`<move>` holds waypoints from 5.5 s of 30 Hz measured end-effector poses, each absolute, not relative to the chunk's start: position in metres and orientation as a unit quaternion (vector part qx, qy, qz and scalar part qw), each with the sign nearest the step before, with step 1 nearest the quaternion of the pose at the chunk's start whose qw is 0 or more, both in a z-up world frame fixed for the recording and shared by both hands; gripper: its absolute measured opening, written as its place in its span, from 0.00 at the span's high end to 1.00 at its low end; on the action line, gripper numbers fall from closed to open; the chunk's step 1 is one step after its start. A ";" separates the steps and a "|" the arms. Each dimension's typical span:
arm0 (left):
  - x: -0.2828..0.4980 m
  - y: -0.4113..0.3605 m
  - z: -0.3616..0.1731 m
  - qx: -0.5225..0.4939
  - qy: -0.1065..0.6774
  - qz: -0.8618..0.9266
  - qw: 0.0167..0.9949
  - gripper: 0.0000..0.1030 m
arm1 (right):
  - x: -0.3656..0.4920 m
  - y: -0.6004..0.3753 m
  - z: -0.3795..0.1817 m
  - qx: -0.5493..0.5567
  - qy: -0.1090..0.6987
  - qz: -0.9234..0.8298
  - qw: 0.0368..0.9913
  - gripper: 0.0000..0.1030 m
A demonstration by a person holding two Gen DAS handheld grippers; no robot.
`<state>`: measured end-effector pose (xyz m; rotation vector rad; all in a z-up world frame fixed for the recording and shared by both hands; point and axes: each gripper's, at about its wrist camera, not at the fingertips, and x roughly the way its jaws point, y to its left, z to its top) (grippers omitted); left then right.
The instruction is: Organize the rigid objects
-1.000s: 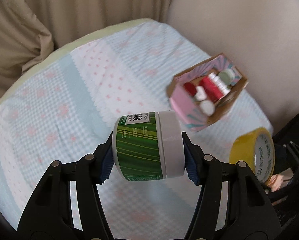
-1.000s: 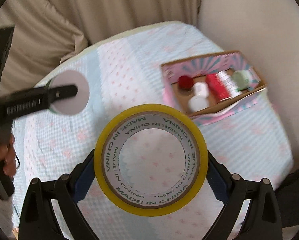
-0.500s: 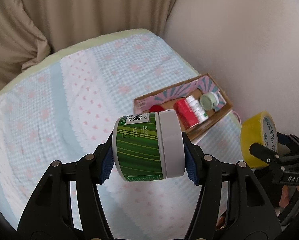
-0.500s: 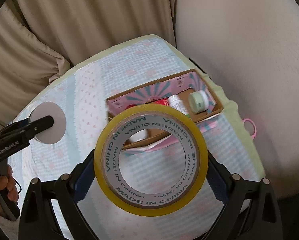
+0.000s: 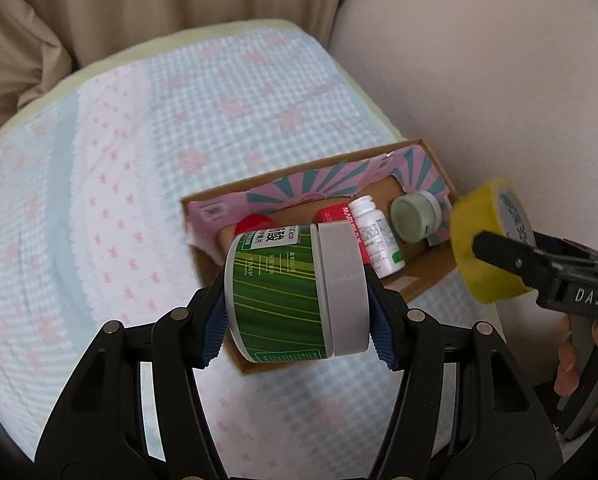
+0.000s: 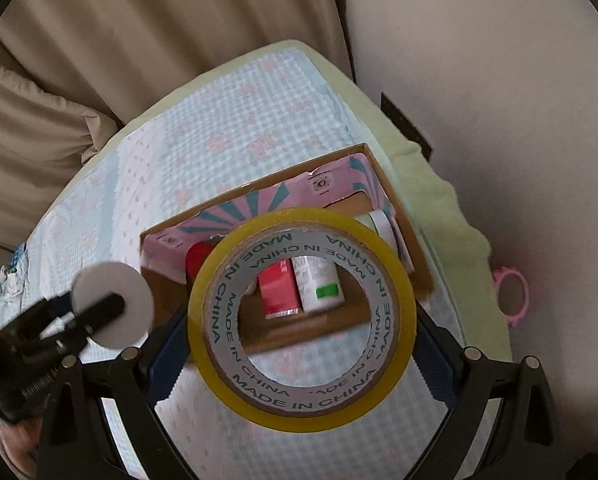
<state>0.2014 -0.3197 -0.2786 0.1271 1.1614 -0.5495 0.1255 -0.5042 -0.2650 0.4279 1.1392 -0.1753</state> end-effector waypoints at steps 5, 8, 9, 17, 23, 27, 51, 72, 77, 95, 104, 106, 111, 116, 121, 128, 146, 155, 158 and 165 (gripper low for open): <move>0.219 -0.345 -0.315 0.074 0.563 -0.253 0.783 0.46 | 0.157 -0.513 -0.298 0.214 0.547 -0.063 0.807 0.07; 0.230 -0.358 -0.336 0.089 0.573 -0.252 0.774 0.46 | 0.172 -0.514 -0.319 0.224 0.556 -0.053 0.798 0.07; 0.232 -0.361 -0.341 0.095 0.575 -0.252 0.773 0.46 | 0.176 -0.515 -0.325 0.229 0.559 -0.050 0.795 0.06; 0.239 -0.372 -0.358 0.125 0.585 -0.253 0.760 0.46 | 0.188 -0.517 -0.352 0.278 0.563 -0.019 0.778 0.06; 0.240 -0.369 -0.349 0.121 0.579 -0.257 0.765 0.04 | 0.191 -0.518 -0.355 0.297 0.561 -0.040 0.772 0.00; 0.232 -0.363 -0.336 0.135 0.570 -0.259 0.768 0.00 | 0.186 -0.522 -0.337 0.285 0.527 -0.042 0.799 0.00; 0.192 -0.268 -0.249 0.081 0.534 -0.253 0.803 0.00 | 0.144 -0.481 -0.255 0.210 0.540 -0.091 0.810 0.00; 0.085 -0.055 -0.042 -0.005 0.383 -0.096 0.919 0.00 | 0.080 -0.293 -0.048 0.070 0.415 0.009 0.907 0.00; 0.061 -0.029 -0.029 -0.019 0.365 -0.078 0.928 0.00 | 0.063 -0.263 -0.039 0.021 0.390 0.013 0.920 0.00; 0.033 -0.018 -0.019 -0.014 0.334 -0.071 0.940 0.00 | 0.039 -0.250 -0.028 0.009 0.356 -0.001 0.934 0.00; 0.033 -0.019 -0.017 -0.019 0.332 -0.066 0.941 0.00 | 0.038 -0.248 -0.027 0.006 0.353 0.000 0.935 0.00; 0.033 -0.019 -0.017 -0.019 0.332 -0.065 0.941 0.00 | 0.038 -0.248 -0.027 0.007 0.354 0.000 0.935 0.00; 0.033 -0.019 -0.017 -0.020 0.331 -0.064 0.941 0.00 | 0.038 -0.248 -0.026 0.007 0.354 0.000 0.935 0.00; 0.033 -0.019 -0.017 -0.019 0.331 -0.065 0.941 0.00 | 0.038 -0.249 -0.026 0.007 0.353 0.002 0.935 0.00; 0.032 -0.020 -0.017 -0.018 0.331 -0.063 0.941 0.00 | 0.040 -0.246 -0.025 0.008 0.353 0.004 0.935 0.00; 0.032 -0.021 -0.016 -0.016 0.328 -0.062 0.942 0.00 | 0.041 -0.246 -0.024 0.008 0.351 0.006 0.936 0.00; 0.031 -0.022 -0.015 -0.021 0.324 -0.057 0.944 0.00 | 0.045 -0.245 -0.023 0.009 0.349 0.009 0.937 0.00; 0.029 -0.026 -0.013 -0.023 0.315 -0.051 0.948 0.00 | 0.044 -0.248 -0.025 0.009 0.349 0.011 0.937 0.00; 0.026 -0.027 -0.011 -0.018 0.303 -0.043 0.952 0.00 | 0.044 -0.248 -0.025 0.010 0.349 0.012 0.937 0.00; 0.015 -0.038 -0.003 0.013 0.256 -0.008 0.967 0.00 | 0.047 -0.249 -0.021 0.008 0.343 0.012 0.939 0.00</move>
